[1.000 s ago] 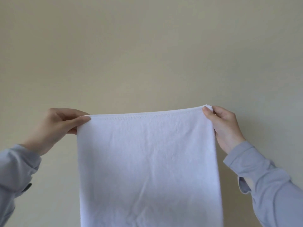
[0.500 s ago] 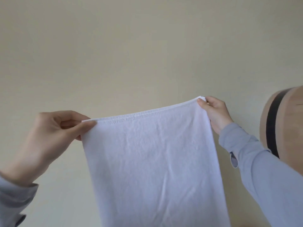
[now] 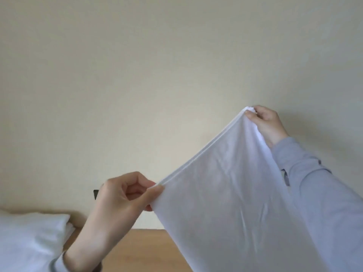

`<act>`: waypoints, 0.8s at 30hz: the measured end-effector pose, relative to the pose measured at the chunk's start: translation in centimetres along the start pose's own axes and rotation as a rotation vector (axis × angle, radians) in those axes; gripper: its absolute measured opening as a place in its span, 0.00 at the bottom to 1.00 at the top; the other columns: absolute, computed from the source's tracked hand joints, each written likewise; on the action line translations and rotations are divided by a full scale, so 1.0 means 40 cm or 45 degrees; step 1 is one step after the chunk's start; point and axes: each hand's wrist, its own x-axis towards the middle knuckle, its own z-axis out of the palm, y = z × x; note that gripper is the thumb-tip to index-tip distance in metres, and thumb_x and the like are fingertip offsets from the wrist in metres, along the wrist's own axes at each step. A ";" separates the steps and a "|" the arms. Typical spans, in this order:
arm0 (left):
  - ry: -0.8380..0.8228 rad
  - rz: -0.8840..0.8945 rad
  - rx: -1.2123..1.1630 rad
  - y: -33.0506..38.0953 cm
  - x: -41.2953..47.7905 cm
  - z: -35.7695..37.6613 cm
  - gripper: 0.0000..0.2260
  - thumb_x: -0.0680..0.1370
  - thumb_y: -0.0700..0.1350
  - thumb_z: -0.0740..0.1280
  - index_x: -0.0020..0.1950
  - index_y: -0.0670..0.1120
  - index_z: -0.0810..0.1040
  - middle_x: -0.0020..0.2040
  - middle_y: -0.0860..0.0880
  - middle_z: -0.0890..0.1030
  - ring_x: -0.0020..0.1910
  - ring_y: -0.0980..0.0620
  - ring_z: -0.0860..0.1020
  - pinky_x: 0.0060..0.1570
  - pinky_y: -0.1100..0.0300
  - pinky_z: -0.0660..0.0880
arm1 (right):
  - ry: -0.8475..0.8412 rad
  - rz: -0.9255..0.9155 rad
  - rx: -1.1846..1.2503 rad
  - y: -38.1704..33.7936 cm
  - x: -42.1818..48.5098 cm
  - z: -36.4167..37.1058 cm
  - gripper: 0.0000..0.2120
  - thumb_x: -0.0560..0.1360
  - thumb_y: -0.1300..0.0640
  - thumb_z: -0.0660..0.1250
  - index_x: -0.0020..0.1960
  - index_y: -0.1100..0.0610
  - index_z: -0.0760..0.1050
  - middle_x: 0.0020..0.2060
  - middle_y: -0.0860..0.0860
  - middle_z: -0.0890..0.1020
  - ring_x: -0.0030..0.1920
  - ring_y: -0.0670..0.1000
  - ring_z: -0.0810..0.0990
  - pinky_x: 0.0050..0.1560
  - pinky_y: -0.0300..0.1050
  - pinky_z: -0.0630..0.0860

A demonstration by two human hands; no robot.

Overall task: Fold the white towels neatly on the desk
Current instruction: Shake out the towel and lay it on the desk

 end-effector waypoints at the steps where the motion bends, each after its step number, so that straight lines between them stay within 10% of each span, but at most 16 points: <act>1: 0.024 -0.098 0.004 -0.066 -0.033 -0.018 0.06 0.71 0.42 0.72 0.34 0.46 0.80 0.34 0.45 0.84 0.33 0.48 0.83 0.32 0.63 0.78 | -0.058 0.050 0.002 0.054 -0.036 0.059 0.12 0.76 0.56 0.66 0.33 0.48 0.74 0.30 0.41 0.68 0.34 0.43 0.65 0.35 0.35 0.62; 16: 0.637 -1.050 0.225 -0.741 -0.457 -0.440 0.06 0.71 0.40 0.73 0.33 0.46 0.83 0.32 0.44 0.83 0.33 0.52 0.77 0.41 0.55 0.77 | -0.704 0.443 -0.047 0.482 -0.490 1.009 0.05 0.76 0.58 0.65 0.47 0.59 0.76 0.42 0.51 0.76 0.41 0.47 0.72 0.39 0.28 0.67; 24: 0.656 -1.357 0.253 -0.937 -0.570 -0.537 0.07 0.71 0.36 0.73 0.32 0.44 0.82 0.30 0.44 0.81 0.32 0.47 0.75 0.40 0.56 0.71 | -0.970 0.465 -0.268 0.596 -0.652 1.350 0.03 0.74 0.56 0.63 0.42 0.54 0.73 0.37 0.48 0.72 0.41 0.52 0.71 0.44 0.41 0.65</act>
